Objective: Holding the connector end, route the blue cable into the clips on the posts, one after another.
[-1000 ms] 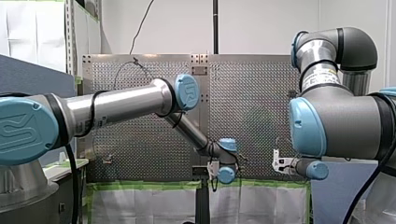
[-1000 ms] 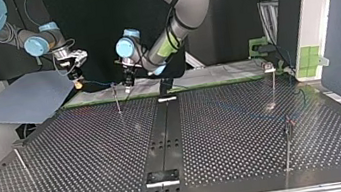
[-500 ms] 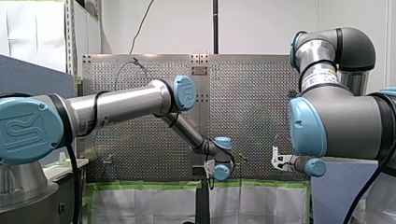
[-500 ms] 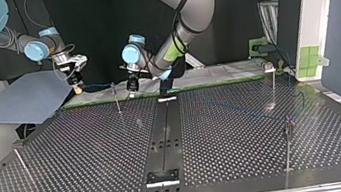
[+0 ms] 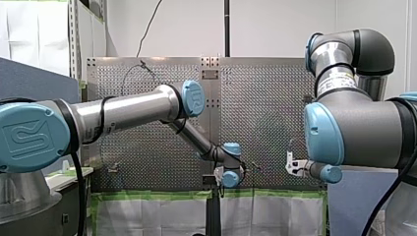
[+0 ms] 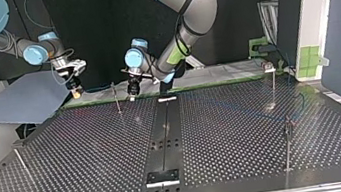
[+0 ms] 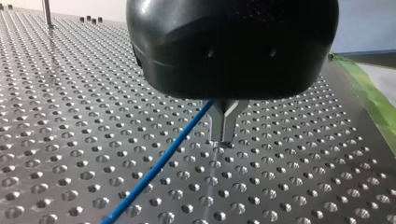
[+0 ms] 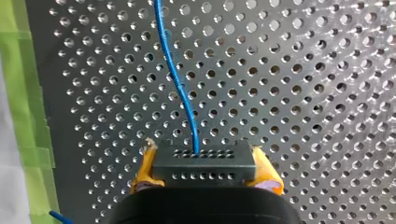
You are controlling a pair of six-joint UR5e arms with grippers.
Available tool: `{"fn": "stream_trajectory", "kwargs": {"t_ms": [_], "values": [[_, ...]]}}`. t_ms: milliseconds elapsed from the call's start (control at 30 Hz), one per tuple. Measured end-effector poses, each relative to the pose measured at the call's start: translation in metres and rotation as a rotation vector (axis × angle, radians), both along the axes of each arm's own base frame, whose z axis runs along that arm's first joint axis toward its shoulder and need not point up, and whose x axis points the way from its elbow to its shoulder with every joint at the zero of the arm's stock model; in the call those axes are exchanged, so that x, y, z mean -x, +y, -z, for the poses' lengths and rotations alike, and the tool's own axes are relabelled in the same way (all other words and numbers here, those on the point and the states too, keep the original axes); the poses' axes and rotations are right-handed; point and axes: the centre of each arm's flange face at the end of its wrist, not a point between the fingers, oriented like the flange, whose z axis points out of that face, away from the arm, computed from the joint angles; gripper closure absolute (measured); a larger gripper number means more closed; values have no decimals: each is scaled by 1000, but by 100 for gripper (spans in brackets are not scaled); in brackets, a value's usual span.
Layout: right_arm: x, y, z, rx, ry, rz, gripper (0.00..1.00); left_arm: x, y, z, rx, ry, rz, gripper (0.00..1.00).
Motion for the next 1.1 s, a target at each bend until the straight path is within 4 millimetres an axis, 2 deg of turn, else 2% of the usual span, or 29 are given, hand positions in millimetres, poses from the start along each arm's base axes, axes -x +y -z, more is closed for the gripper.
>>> {"fn": "stream_trajectory", "kwargs": {"t_ms": [133,333,433,1100], "values": [[-1,-2,-1,5,4,-3,100,5,-4,3,-10,13,25,100],[-2,-2,-2,9,8,-6,100,26,-18,8,-51,44,79,100],[-1,-3,-2,11,6,-3,100,29,-20,9,-56,51,76,100],[4,-18,-9,27,-23,6,100,2,-3,0,-5,-8,-29,100]]}}
